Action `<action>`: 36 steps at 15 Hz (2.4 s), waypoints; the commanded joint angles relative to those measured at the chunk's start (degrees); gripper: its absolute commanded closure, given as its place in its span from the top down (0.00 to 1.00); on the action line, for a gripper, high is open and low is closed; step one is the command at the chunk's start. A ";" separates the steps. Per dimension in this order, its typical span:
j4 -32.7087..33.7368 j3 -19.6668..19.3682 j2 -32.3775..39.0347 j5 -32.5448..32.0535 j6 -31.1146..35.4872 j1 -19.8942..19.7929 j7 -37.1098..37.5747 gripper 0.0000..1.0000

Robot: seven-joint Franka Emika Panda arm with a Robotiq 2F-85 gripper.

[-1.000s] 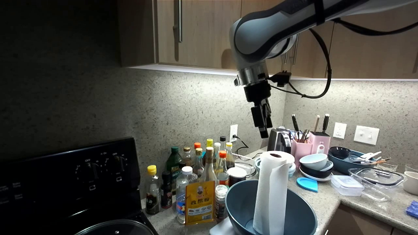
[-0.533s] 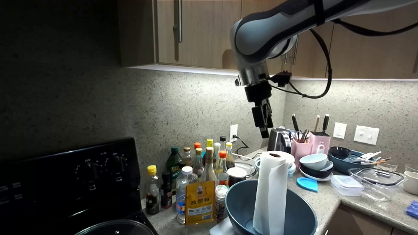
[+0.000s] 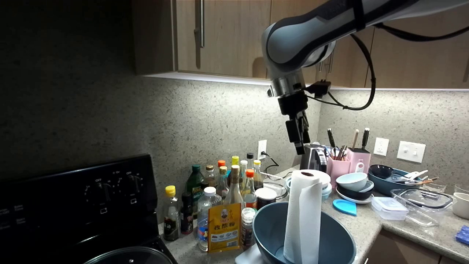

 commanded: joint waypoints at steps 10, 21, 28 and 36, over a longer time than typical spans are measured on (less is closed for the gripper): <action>-6.19 -0.62 -4.28 -0.30 2.02 -0.03 5.83 1.00; -12.05 -1.09 -7.96 -0.22 4.71 -0.56 6.31 1.00; -21.00 -1.86 -13.35 -0.28 9.08 -1.12 7.00 1.00; -26.33 -2.92 -17.33 -0.24 11.65 -1.54 8.87 1.00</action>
